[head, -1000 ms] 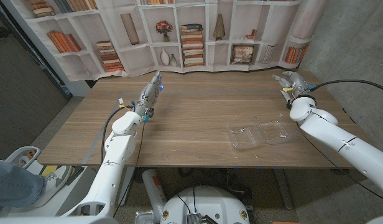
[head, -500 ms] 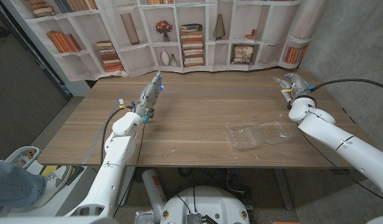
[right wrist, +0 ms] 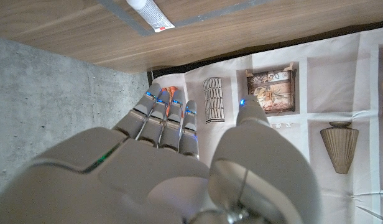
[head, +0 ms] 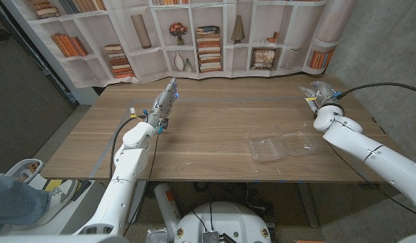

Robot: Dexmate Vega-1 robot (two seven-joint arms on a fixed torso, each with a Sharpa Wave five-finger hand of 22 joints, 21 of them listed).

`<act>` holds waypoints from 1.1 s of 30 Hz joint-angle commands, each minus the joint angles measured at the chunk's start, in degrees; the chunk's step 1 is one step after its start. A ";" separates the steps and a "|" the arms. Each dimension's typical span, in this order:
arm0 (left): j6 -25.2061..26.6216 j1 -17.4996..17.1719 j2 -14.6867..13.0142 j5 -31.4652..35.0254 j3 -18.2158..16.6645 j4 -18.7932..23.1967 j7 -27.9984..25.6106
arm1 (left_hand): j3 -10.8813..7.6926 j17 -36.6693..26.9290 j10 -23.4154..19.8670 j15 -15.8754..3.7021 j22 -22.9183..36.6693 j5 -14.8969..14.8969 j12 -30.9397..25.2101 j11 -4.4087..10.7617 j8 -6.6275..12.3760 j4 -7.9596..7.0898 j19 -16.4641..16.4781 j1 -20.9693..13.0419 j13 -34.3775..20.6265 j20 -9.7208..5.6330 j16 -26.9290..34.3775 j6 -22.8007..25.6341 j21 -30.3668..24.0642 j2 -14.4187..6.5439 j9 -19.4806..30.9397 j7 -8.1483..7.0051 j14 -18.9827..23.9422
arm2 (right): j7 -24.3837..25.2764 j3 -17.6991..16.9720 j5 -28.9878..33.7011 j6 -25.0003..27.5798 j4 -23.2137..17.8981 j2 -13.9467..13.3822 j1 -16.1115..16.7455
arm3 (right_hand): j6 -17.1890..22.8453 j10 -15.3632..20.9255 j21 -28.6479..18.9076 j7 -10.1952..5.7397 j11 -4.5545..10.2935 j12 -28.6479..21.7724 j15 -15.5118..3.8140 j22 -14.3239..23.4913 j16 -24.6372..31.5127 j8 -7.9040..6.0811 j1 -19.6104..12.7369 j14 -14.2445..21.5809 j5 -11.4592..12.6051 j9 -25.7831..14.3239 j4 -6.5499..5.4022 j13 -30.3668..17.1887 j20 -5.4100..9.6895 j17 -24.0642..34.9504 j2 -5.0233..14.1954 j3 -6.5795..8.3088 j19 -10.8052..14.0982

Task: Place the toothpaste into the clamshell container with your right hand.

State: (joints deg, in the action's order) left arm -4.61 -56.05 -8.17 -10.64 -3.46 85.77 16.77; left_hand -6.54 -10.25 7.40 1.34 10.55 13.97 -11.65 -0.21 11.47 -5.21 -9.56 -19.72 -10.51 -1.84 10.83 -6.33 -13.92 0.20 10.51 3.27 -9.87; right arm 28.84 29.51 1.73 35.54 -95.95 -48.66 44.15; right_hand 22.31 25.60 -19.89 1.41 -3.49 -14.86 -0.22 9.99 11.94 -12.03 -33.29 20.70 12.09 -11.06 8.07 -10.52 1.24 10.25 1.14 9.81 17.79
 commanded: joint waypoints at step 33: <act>0.78 -1.16 -0.58 -0.46 -0.17 1.46 -0.37 | 0.35 -0.26 0.07 0.34 0.10 -0.26 -0.10 0.15 -0.04 0.08 -3.69 -0.70 -0.25 -1.86 -0.07 -0.17 0.68 -0.21 0.26 -0.10 -1.30 | -2.92 7.01 5.02 6.68 6.74 2.69 -6.87 | 2.09 3.15 0.56 -0.90 1.42 -0.59 -2.17 0.34 0.56 -0.44 -2.01 3.62 0.84 -0.20 0.34 -0.25 0.76 0.28 -0.60 0.27 2.33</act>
State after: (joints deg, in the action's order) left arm -4.23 -57.00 -8.51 -10.79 -3.47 86.96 16.21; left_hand -6.55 -10.25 7.41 1.34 10.54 13.76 -11.65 -0.21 11.47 -5.21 -9.56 -19.72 -10.51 -1.84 10.83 -6.34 -13.51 0.20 10.51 3.27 -9.87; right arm 26.58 35.12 5.50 40.06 -90.54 -46.77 38.69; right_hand 23.56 28.17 -19.49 0.61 -2.16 -15.08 -2.08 9.99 12.39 -12.29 -34.57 23.59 12.32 -11.05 8.07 -10.51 1.94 10.25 0.47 9.81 19.51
